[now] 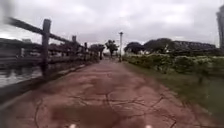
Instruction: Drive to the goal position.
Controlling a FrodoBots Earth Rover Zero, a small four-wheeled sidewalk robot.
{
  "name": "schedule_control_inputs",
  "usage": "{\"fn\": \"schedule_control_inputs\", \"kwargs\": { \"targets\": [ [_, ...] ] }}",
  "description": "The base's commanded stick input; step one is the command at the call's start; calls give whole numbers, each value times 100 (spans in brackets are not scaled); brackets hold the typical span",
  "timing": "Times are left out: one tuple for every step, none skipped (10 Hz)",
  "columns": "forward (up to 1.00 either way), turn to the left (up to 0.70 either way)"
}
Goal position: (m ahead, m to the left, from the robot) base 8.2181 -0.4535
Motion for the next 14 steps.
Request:
{"fn": "schedule_control_inputs", "kwargs": {
  "targets": [
    [85, 1],
    [85, 1],
    [85, 1],
    [85, 1],
    [85, 1],
    [85, 1],
    [85, 1],
    [85, 1],
    [85, 1],
    [85, 1],
    [85, 1],
    [85, 1],
    [85, 1],
    [85, 1]
  ]
}}
